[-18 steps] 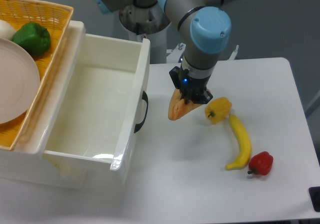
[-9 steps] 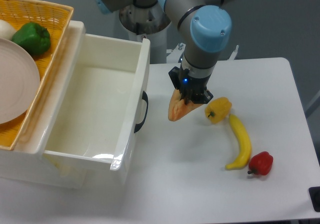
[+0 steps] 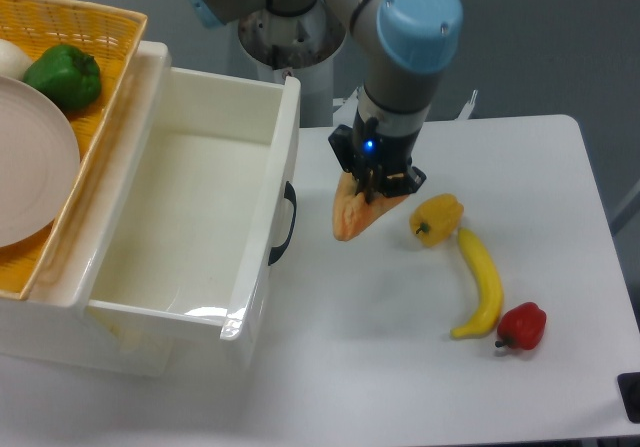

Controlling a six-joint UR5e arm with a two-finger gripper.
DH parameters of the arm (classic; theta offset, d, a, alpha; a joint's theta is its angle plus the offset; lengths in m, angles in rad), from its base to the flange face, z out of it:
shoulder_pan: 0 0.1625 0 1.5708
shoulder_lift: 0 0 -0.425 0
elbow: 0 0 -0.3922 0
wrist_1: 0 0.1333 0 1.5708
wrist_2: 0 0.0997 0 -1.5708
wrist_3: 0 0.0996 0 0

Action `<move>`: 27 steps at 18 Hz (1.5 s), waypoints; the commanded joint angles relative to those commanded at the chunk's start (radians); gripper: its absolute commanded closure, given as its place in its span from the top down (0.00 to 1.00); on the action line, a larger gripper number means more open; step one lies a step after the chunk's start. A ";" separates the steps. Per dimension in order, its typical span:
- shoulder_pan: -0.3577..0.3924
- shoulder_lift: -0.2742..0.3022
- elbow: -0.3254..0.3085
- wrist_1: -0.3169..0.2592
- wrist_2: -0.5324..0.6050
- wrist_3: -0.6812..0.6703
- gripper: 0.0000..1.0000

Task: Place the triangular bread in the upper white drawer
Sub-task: 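Carry the bread slice over the open white drawer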

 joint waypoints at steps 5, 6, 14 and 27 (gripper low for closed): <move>0.005 0.051 0.000 -0.005 -0.058 -0.084 0.03; 0.006 0.063 -0.002 -0.005 -0.084 -0.115 0.03; -0.061 0.114 -0.029 -0.003 -0.190 -0.315 0.03; -0.182 0.115 -0.080 0.000 -0.203 -0.404 0.10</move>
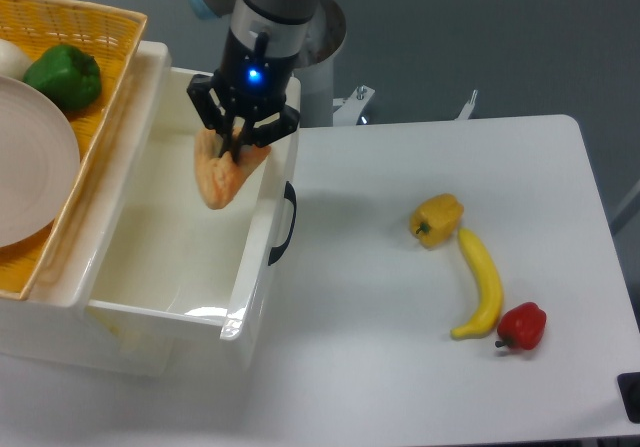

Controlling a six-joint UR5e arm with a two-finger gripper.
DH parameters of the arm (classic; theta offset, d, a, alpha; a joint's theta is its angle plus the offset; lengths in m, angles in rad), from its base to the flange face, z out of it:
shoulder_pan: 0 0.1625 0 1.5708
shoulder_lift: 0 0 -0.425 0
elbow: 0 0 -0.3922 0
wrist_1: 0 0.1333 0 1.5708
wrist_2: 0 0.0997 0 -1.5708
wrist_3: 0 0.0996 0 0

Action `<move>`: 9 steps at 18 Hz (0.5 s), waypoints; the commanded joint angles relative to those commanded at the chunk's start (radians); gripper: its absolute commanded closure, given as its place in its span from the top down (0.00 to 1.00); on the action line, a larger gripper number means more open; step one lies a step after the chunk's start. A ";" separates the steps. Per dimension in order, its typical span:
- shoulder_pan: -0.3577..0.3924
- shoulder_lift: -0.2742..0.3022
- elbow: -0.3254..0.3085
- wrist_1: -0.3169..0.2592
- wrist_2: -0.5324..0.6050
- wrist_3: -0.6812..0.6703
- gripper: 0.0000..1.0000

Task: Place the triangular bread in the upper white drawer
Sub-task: 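Carry the bread slice over the open white drawer, then open the gripper to drop the bread into the drawer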

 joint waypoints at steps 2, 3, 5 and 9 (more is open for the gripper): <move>-0.008 -0.005 -0.003 0.002 0.000 0.002 0.22; -0.008 -0.008 -0.003 0.003 0.002 0.005 0.37; -0.017 -0.011 -0.003 0.006 0.005 0.011 0.66; -0.018 -0.012 -0.005 0.029 0.009 0.014 1.00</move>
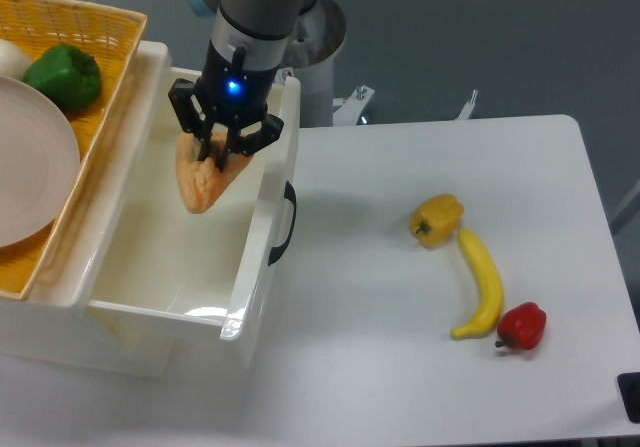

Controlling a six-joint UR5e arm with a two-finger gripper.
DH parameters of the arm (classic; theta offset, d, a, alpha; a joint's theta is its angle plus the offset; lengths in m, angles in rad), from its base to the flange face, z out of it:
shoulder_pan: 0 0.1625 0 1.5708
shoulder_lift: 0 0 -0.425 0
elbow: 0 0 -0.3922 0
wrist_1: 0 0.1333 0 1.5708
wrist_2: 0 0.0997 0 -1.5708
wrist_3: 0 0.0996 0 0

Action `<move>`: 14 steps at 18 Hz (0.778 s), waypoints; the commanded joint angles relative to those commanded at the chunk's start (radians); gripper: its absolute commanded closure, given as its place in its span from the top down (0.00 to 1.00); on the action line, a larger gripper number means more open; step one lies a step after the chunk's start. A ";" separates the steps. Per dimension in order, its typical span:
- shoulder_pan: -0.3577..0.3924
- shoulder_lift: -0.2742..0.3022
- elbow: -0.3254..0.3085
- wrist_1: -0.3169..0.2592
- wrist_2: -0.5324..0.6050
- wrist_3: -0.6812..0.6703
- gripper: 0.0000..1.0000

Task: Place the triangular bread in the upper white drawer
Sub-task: 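Open the gripper to drop the bread into the drawer, then raise the open gripper up away from the drawer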

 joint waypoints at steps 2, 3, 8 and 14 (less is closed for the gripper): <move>0.005 -0.002 0.000 0.002 0.003 0.000 1.00; 0.008 0.000 0.000 0.002 0.008 0.000 1.00; 0.014 0.003 0.002 0.005 0.011 0.000 1.00; 0.020 0.009 0.002 0.002 0.012 0.000 1.00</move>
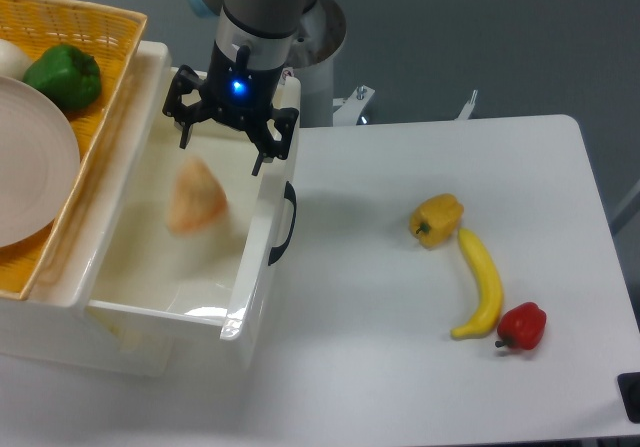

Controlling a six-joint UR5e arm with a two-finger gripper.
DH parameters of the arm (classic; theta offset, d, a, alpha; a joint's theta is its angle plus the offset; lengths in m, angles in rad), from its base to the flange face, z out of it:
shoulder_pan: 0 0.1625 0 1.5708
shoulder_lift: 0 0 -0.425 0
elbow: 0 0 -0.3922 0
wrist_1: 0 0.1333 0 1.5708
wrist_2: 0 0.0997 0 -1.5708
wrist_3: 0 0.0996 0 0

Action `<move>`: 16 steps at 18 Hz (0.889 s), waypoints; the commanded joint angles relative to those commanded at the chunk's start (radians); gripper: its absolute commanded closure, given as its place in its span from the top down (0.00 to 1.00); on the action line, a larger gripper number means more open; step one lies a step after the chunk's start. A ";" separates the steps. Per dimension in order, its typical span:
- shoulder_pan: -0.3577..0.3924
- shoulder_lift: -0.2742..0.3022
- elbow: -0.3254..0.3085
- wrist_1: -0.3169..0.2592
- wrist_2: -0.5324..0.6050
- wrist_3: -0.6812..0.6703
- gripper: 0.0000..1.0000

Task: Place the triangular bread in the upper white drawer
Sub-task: 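Raise the open gripper up away from the drawer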

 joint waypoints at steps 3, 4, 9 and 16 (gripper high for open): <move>-0.003 0.003 0.000 -0.002 0.000 -0.002 1.00; -0.002 0.003 0.000 -0.002 0.000 0.000 1.00; 0.047 0.000 0.005 0.026 0.000 0.014 1.00; 0.074 -0.023 0.006 0.069 0.179 0.260 1.00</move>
